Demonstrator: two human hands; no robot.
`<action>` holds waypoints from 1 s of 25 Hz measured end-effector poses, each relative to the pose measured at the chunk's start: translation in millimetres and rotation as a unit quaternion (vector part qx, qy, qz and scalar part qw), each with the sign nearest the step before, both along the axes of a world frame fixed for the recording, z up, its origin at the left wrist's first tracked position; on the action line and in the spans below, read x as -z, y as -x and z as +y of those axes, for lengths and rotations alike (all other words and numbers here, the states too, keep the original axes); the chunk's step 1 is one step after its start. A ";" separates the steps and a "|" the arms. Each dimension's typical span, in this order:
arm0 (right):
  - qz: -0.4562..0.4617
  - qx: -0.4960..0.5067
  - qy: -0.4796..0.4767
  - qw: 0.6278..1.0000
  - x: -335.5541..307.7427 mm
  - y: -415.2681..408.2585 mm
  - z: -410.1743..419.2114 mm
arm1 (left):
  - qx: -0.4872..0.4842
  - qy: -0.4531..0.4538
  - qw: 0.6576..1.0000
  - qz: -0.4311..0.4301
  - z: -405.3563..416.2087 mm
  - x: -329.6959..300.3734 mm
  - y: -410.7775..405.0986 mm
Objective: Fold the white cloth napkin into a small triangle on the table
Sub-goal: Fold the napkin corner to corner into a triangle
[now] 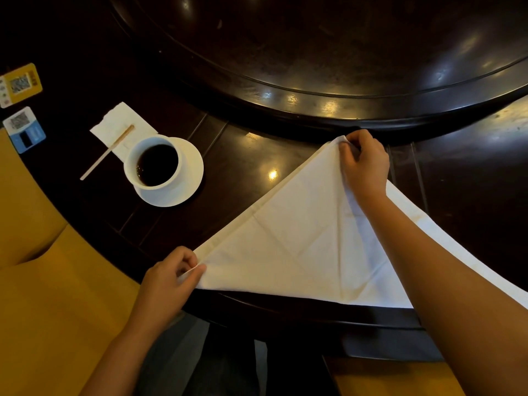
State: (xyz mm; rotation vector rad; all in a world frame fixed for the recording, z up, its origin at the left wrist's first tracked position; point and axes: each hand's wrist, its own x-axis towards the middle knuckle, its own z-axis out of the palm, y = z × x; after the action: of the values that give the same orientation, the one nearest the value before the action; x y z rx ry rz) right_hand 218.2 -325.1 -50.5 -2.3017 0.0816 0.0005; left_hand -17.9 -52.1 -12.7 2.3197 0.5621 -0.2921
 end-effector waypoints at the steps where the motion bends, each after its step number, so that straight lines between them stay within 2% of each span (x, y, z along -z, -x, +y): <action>1: -0.001 -0.003 0.003 1.000 -0.4 0.0 0.2 | -0.018 0.012 1.000 -0.011 1.9 -0.9 0.9; 7: -0.041 -0.015 0.065 0.997 5.7 -3.1 8.1 | -0.014 -0.083 0.994 -0.070 4.0 18.0 2.1; 12: -0.058 -0.016 0.075 0.995 10.8 -1.8 9.2 | -0.006 -0.138 0.990 -0.019 5.2 21.5 -14.2; 15: -0.120 -0.027 0.131 0.984 -1.7 19.0 9.3 | 0.019 -0.256 0.962 -0.094 0.1 13.4 -20.3; 17: -0.129 -0.067 0.182 0.972 -11.3 54.0 7.5 | 0.028 -0.281 0.950 -0.135 -18.7 8.4 -21.2; 18: -0.112 -0.099 0.202 0.968 -13.9 78.0 7.5 | 0.055 -0.280 0.947 -0.146 -35.0 7.0 -23.3; 20: -0.058 -0.151 0.228 0.960 -10.6 128.1 9.7 | 0.170 -0.265 0.939 -0.138 -76.3 15.9 -26.1; 22: -0.008 -0.166 0.248 0.954 2.7 164.1 9.6 | 0.281 -0.265 0.915 -0.117 -109.5 38.4 -25.6; 25: 0.028 -0.176 0.284 0.942 17.6 184.0 3.1 | 0.315 -0.284 0.904 -0.063 -119.7 59.5 -31.3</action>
State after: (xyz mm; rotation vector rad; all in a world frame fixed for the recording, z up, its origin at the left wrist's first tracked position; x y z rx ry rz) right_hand 34.3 -322.0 -68.1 -2.8621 -0.3470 0.2567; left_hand 13.4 -171.8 -72.2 3.0222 -0.2332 -0.2962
